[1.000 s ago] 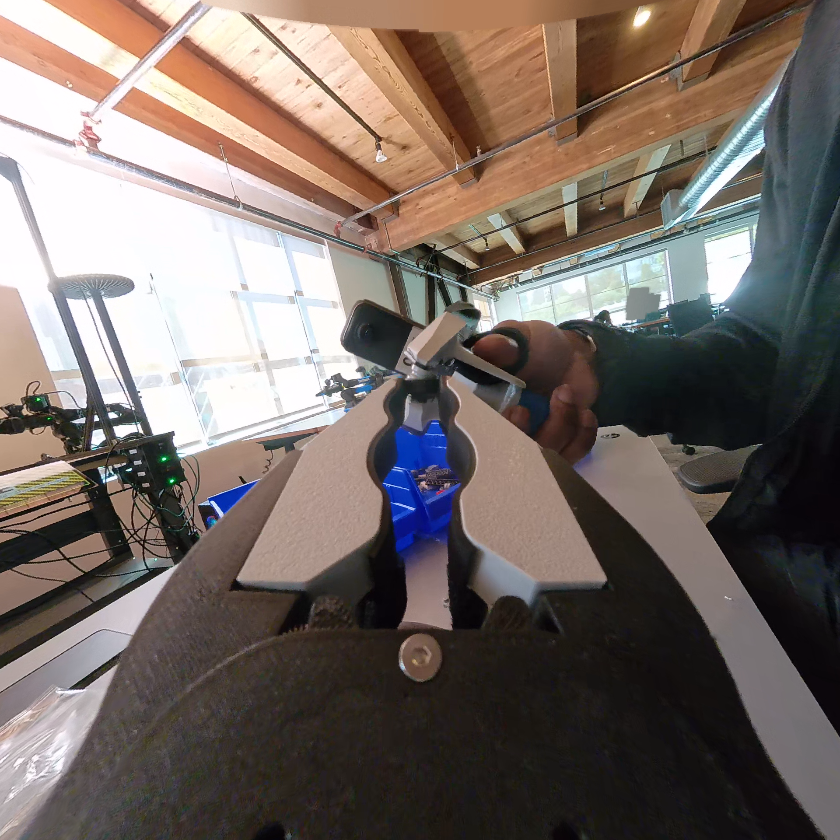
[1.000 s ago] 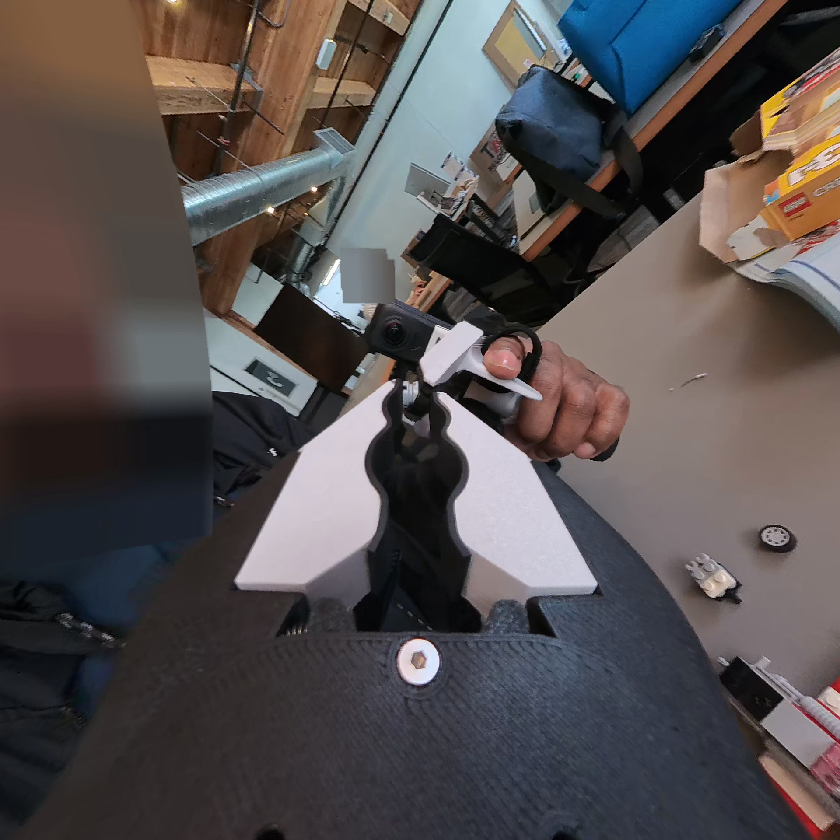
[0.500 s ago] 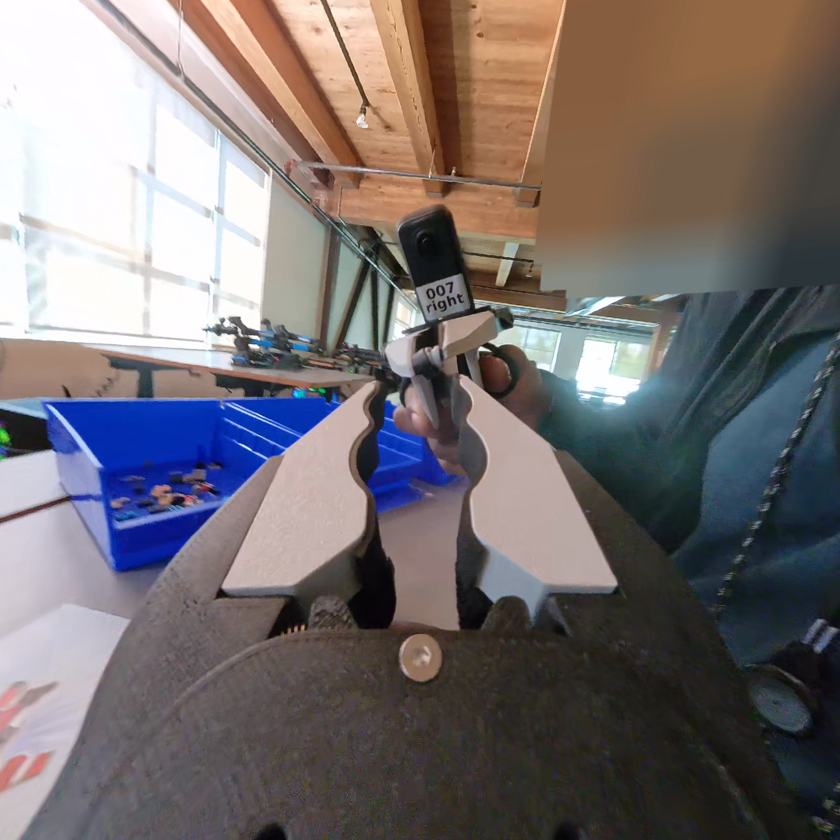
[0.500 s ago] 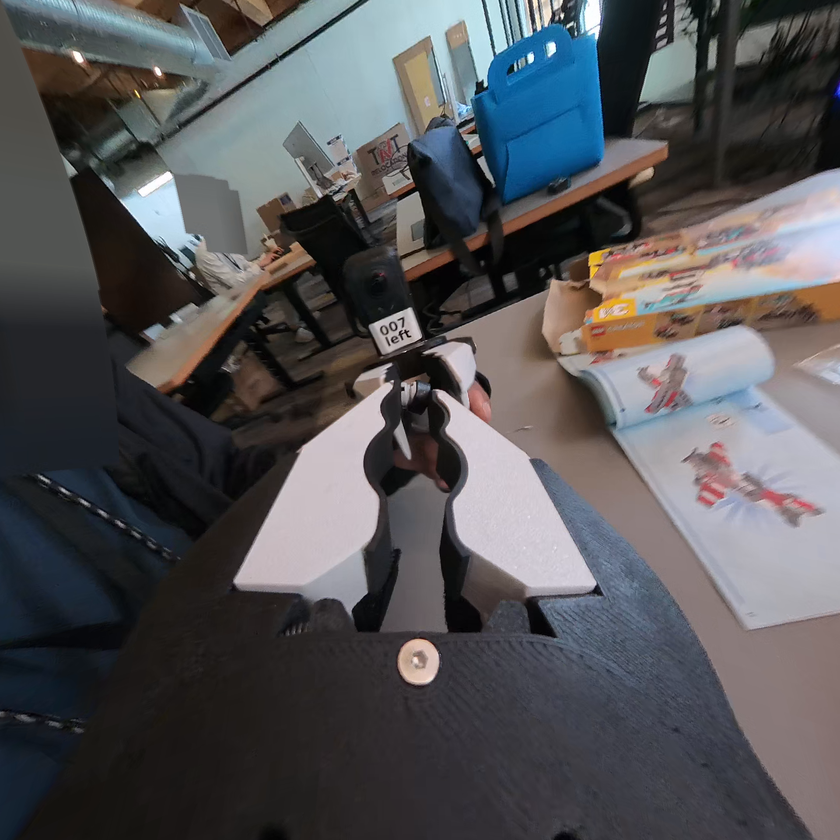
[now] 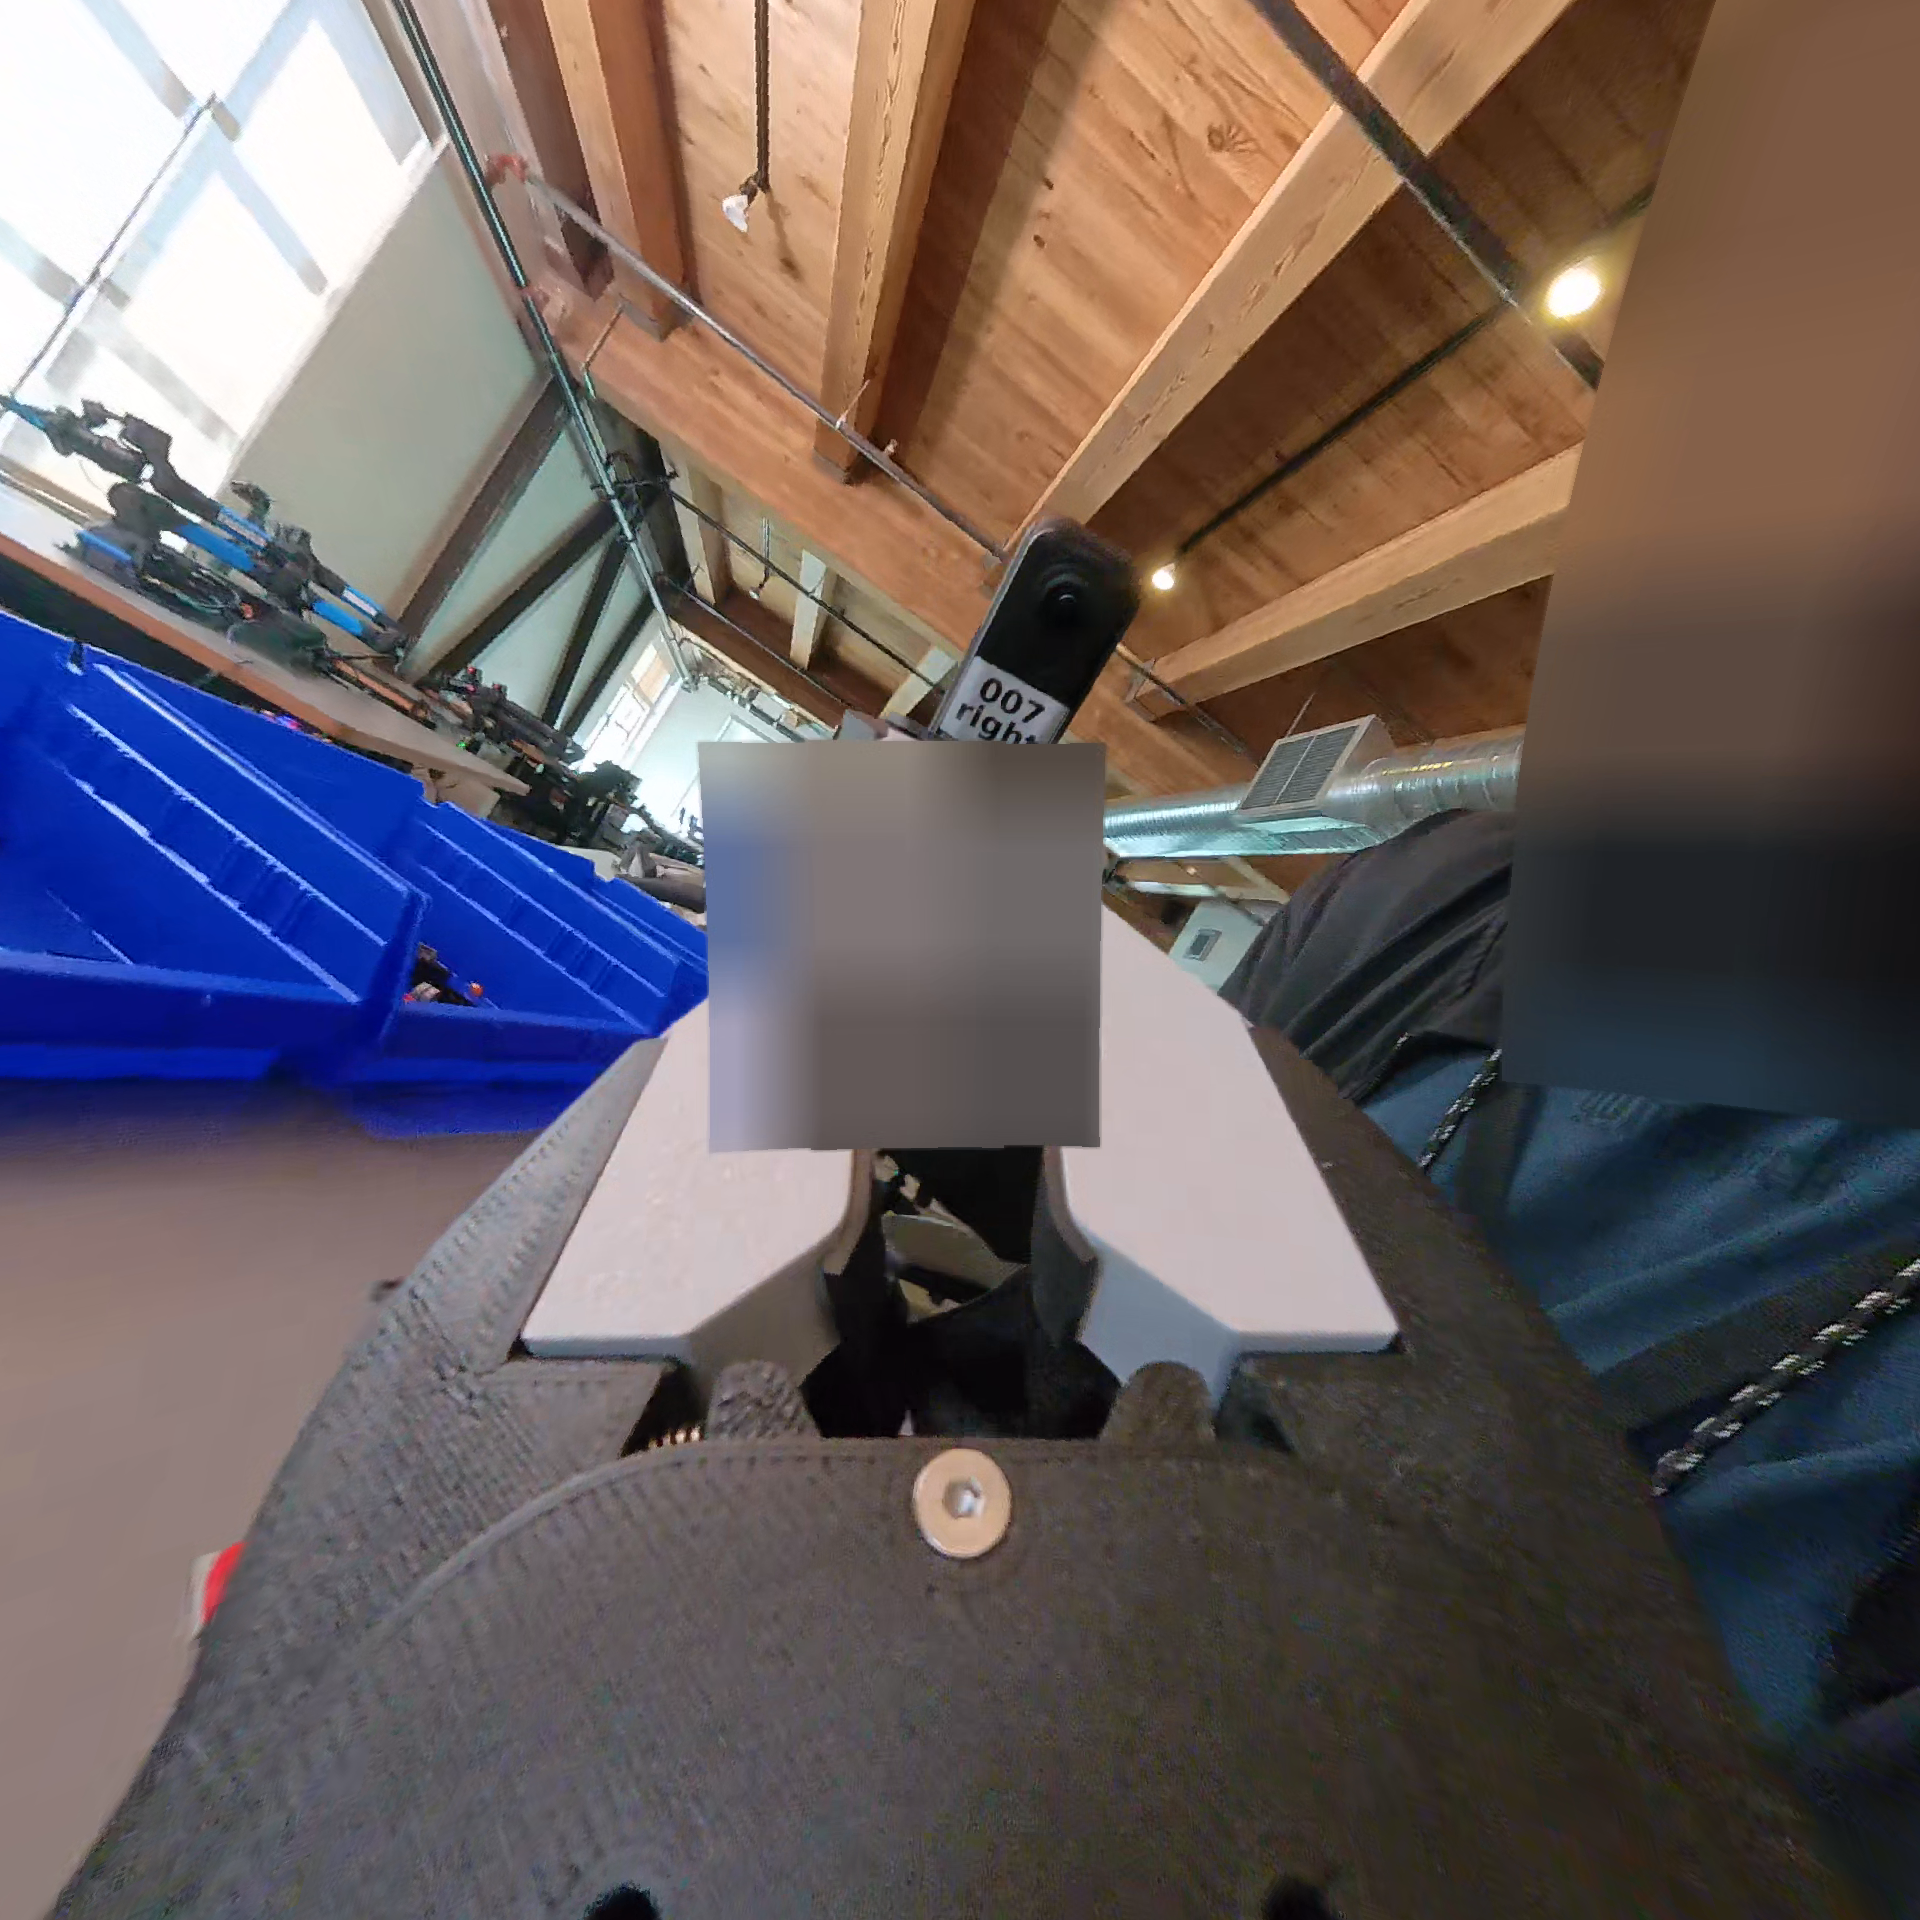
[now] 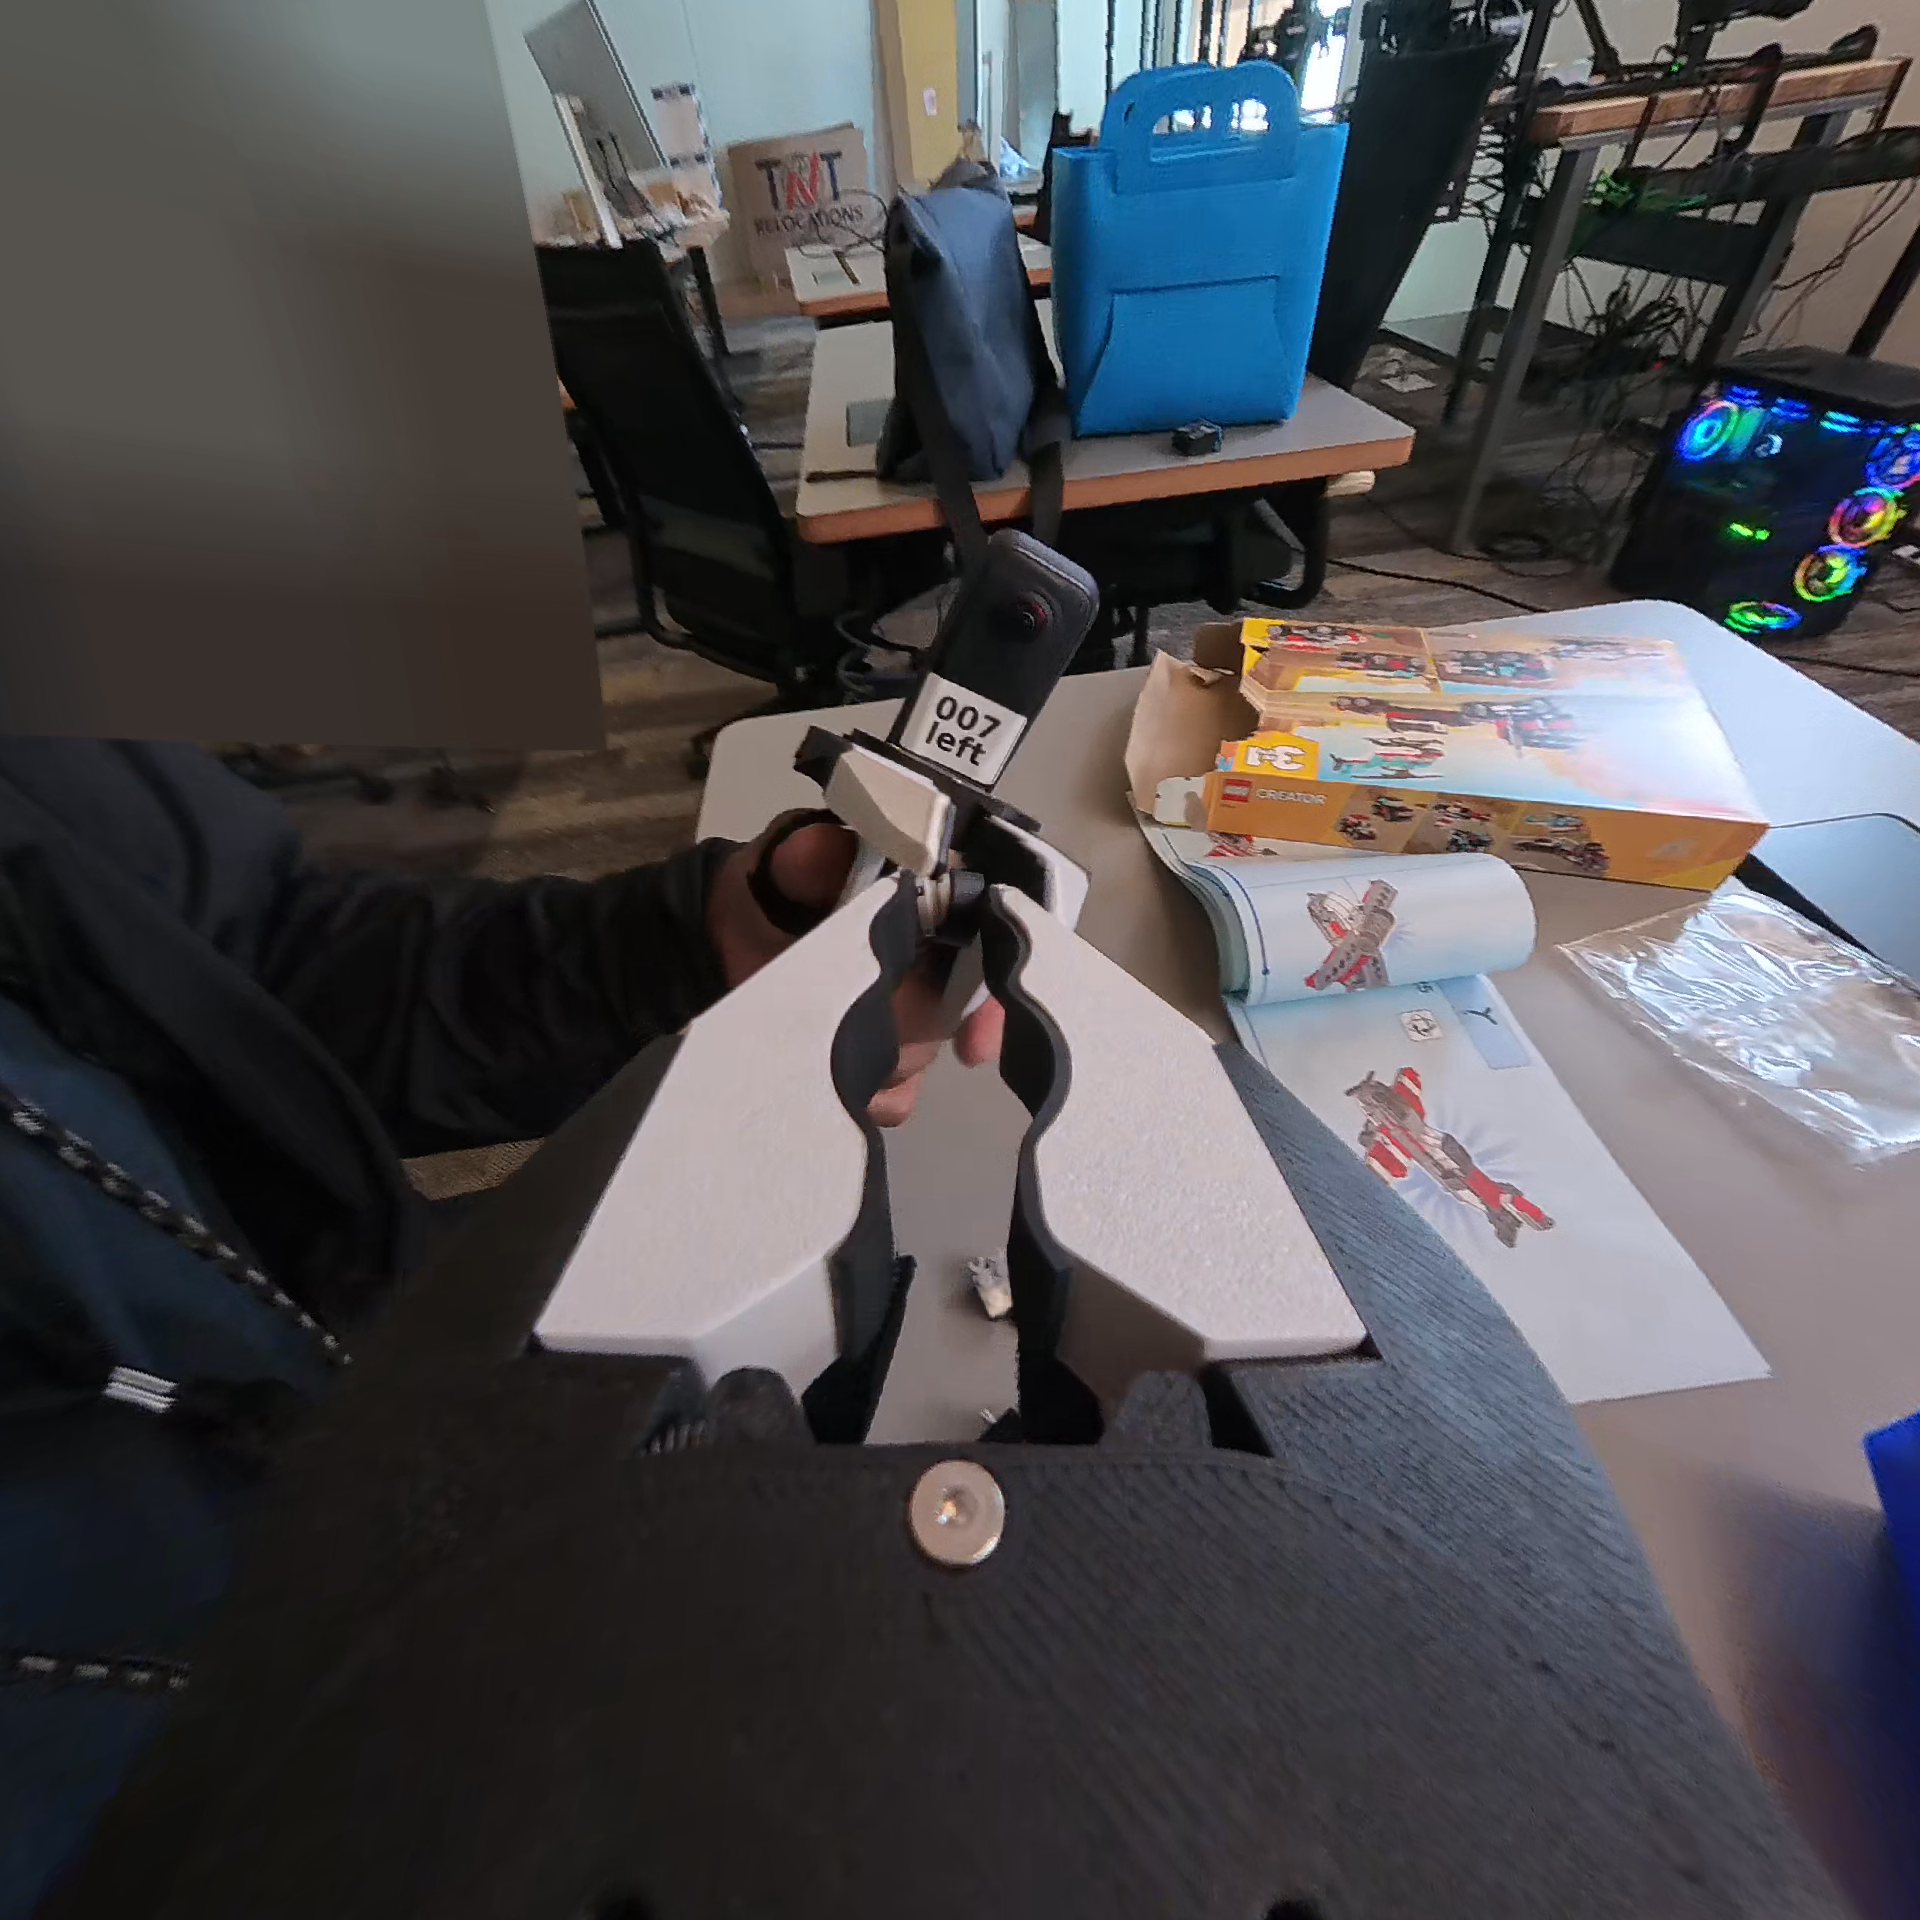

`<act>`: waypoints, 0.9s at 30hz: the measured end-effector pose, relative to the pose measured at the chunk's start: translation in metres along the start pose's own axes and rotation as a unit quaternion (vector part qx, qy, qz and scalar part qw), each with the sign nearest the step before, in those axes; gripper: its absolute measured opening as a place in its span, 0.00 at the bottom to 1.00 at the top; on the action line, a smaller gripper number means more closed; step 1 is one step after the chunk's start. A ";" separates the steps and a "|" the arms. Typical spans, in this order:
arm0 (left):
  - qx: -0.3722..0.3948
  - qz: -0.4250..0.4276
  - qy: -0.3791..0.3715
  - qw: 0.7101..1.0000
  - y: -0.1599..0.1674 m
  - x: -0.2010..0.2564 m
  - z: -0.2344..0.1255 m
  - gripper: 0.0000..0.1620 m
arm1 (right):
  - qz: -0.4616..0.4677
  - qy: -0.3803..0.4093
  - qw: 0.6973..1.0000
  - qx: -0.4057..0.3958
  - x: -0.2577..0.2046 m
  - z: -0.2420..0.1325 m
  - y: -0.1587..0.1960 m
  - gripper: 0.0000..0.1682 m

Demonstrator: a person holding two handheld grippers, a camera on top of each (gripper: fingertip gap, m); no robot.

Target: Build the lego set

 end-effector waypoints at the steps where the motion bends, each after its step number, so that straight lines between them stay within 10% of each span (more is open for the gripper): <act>1: 0.003 -0.008 0.006 1.000 0.000 0.000 0.000 0.12 | -0.002 0.002 1.000 0.000 0.000 0.000 0.000 0.07; 27: 0.009 -0.012 -0.019 1.000 -0.004 -0.003 -0.006 0.08 | 0.036 0.005 0.999 -0.009 0.004 0.004 0.010 0.07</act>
Point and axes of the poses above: each gripper's, where its closed fingertips meet, z out along the fingers, y out of its underside, x = y × z across the jaws, the point moved 7 cm from there along -z, back along the fingers, and after that the axes turned 5 degrees about -z, right-handed, at the moved point
